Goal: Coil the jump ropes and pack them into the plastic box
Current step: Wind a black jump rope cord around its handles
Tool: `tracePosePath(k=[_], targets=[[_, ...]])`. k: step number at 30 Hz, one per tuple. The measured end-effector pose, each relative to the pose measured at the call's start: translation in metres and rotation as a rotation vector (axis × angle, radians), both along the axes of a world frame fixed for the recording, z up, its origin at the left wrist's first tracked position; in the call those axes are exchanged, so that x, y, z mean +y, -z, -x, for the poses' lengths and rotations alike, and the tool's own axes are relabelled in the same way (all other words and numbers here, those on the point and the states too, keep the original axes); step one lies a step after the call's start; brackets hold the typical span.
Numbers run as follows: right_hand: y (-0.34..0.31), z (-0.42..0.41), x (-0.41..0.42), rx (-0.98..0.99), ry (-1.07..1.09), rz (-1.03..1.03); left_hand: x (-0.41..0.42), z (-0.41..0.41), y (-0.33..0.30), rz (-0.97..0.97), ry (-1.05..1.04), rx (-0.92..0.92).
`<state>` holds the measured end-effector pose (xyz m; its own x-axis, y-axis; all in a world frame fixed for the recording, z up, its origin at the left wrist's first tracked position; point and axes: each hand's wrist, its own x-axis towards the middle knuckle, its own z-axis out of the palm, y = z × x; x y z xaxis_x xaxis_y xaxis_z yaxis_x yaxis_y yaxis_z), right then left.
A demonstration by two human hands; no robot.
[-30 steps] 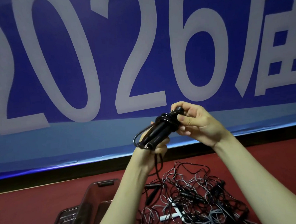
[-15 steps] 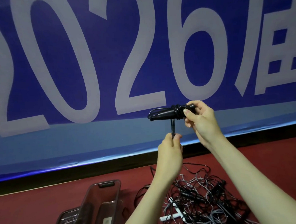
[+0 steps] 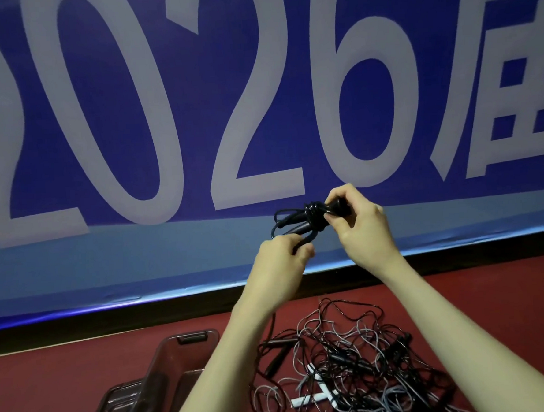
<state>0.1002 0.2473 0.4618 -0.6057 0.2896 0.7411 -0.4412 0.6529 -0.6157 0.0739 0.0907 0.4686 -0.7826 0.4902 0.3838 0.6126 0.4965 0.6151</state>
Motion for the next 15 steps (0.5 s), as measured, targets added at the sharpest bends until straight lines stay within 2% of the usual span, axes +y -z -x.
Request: tracePosePath(k=[2,5,10,15], targets=[[-0.005,-0.003,0.001,-0.106,-0.041,-0.09,-0.006,0.004,-0.001,0.021,-0.012,0.105],[-0.01,-0.008,0.006,-0.251,-0.124,-0.168,-0.013,0.011,-0.002,-0.012,-0.012,0.165],[-0.021,-0.018,0.014,-0.357,-0.354,-0.122,-0.021,0.018,-0.001,-0.045,-0.032,0.248],[-0.029,-0.028,0.025,-0.375,-0.537,-0.026,-0.018,0.017,-0.003,-0.162,0.037,0.146]])
